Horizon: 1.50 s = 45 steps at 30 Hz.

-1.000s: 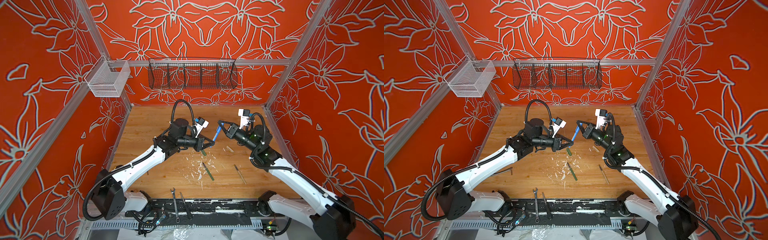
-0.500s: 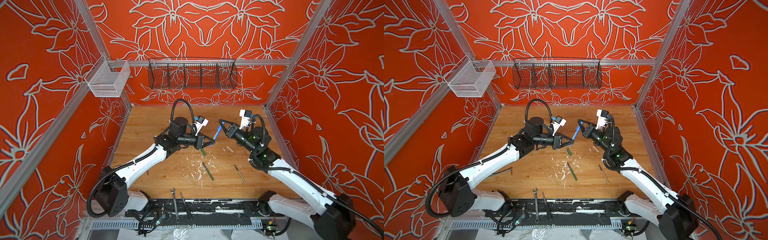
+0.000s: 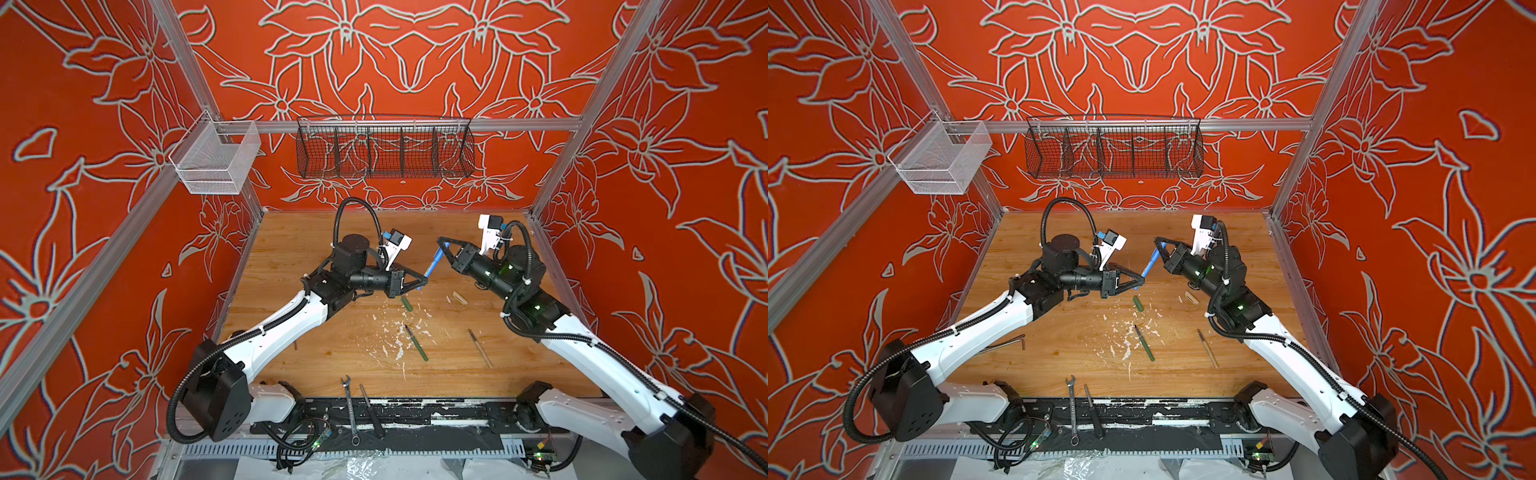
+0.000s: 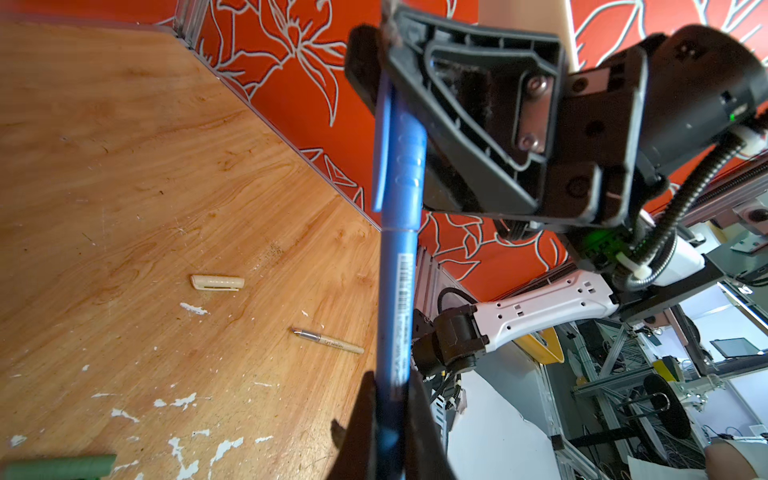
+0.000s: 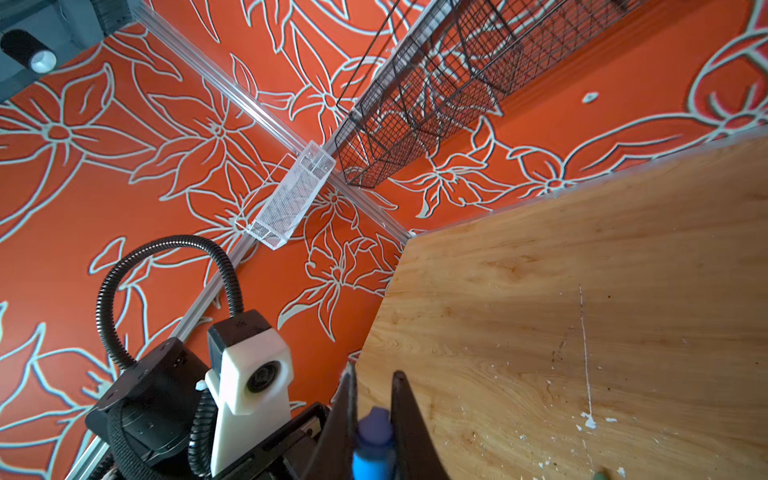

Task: Insert the pens into the pen caps
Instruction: 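Open and withdraw the left gripper while the right gripper lifts the capped blue pen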

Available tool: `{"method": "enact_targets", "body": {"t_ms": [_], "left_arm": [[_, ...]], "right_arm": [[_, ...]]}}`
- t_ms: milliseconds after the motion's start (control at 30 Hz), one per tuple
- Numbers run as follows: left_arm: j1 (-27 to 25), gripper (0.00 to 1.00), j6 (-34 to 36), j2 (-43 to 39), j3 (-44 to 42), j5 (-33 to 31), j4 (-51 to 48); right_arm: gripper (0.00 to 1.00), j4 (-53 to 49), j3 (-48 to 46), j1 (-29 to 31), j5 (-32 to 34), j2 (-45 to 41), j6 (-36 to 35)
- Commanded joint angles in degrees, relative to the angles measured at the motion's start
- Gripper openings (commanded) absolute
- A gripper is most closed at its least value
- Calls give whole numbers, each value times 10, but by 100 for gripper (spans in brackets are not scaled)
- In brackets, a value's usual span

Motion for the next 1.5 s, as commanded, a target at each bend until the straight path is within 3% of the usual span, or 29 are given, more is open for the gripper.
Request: {"method": "enact_targets", "body": {"t_ms": [0,133,267,367,433,533,667,800,867,1033,1167,1233,1467], "left_arm": [[17,31,-44,-33,-24,-119,120],[2,75,-56,-49,-67,-124,128],[-9,89,-43,-77,-73,-144,49],[-8,99,-44,-138,-62,-271,-99],[-8,97,-19,-181,-31,-367,-230],[-2,97,32,-221,19,-437,-362],[23,97,45,-223,33,-489,-391],[46,97,54,-214,7,-469,-346],[68,97,41,-204,5,-419,-334],[71,97,82,-194,73,-416,-364],[71,97,130,-160,106,-380,-380],[71,97,144,-156,83,-364,-356],[85,97,129,-177,30,-340,-315]], "right_arm": [[0,-138,17,7,-125,24,-52],[0,-152,49,-7,-130,48,-68],[0,-209,94,-41,-129,66,-114],[0,-350,169,-85,-105,94,-201],[0,-468,225,-103,-20,127,-286],[0,-544,253,-138,80,180,-344],[0,-581,263,-177,171,254,-383],[0,-583,279,-204,209,333,-401],[0,-586,295,-214,214,378,-415],[0,-604,340,-236,246,477,-435],[0,-559,318,-247,238,503,-438],[0,-543,308,-252,245,513,-440],[0,-491,293,-272,211,551,-436]]}}
